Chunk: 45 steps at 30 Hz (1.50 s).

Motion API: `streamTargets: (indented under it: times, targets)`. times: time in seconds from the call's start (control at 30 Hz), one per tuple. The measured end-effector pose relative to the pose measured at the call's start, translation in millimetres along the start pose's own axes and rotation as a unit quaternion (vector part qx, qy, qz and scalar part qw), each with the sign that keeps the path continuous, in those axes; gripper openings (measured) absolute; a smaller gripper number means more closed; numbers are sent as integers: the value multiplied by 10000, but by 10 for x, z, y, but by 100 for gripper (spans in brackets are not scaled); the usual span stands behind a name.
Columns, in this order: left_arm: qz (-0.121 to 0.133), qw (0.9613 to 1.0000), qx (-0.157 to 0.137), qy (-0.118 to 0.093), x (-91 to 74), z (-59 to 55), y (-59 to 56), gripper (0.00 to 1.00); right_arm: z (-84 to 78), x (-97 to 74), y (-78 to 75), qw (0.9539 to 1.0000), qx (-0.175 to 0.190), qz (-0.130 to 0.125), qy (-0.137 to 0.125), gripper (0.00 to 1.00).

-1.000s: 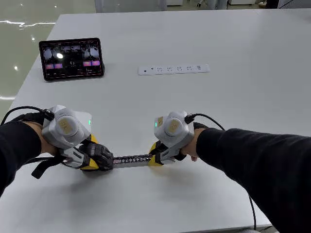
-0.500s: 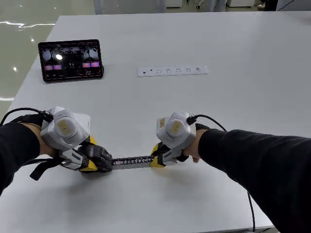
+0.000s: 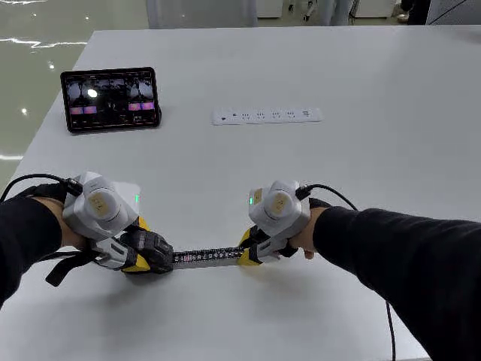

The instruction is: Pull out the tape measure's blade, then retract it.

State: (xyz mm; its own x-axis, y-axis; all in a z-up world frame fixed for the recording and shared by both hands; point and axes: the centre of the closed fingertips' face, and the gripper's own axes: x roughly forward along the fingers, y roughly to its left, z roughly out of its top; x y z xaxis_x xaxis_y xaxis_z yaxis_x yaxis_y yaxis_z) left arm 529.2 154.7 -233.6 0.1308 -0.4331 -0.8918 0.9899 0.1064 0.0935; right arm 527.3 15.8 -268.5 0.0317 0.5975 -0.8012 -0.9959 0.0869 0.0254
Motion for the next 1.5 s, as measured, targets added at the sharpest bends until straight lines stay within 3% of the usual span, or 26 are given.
streamTargets:
  times: [1.5]
  targets:
    - [-12, 10000, -3, 14, -10, 9, -17, 30, -199, -144, -45, 9999, 122, -38, 15, 10]
